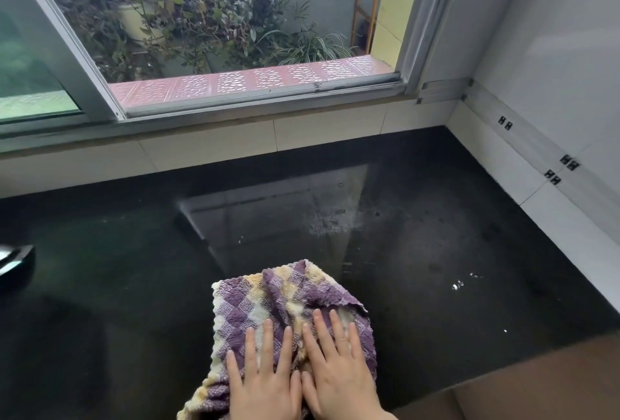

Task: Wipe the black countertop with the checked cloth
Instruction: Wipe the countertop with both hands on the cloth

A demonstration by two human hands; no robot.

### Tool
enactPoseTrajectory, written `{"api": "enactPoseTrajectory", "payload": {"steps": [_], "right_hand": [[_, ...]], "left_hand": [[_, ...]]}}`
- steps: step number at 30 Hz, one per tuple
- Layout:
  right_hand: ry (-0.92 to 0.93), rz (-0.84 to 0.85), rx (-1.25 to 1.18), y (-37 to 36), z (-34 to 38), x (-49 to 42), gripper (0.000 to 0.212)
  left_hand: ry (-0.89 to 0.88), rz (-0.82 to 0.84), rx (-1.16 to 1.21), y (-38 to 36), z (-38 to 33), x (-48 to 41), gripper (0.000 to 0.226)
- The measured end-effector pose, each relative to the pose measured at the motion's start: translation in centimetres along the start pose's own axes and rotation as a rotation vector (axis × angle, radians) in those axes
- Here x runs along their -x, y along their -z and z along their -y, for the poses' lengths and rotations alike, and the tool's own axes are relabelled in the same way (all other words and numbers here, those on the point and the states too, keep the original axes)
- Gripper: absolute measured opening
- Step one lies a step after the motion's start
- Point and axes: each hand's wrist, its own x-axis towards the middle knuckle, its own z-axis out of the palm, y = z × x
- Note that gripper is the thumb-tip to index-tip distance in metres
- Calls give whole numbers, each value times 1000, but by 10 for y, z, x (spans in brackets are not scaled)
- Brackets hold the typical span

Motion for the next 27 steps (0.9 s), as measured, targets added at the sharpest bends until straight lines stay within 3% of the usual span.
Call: {"api": "enactPoseTrajectory", "payload": {"steps": [8, 15, 18, 23, 27], "right_hand": [[-145, 44, 16, 0, -9, -7, 69], [-75, 141, -40, 5, -18, -42, 64], [-77, 209, -70, 9, -26, -68, 62], [-90, 307, -108, 10, -38, -110, 61], [-104, 347, -95, 6, -50, -144, 61]], "left_hand": [[-82, 45, 94, 4, -15, -22, 54], [-65, 217, 184, 10, -19, -55, 45], [1, 327, 173, 9, -20, -79, 57], [36, 377, 141, 7, -20, -120, 72], [33, 398, 92, 2, -22, -157, 62]]}}
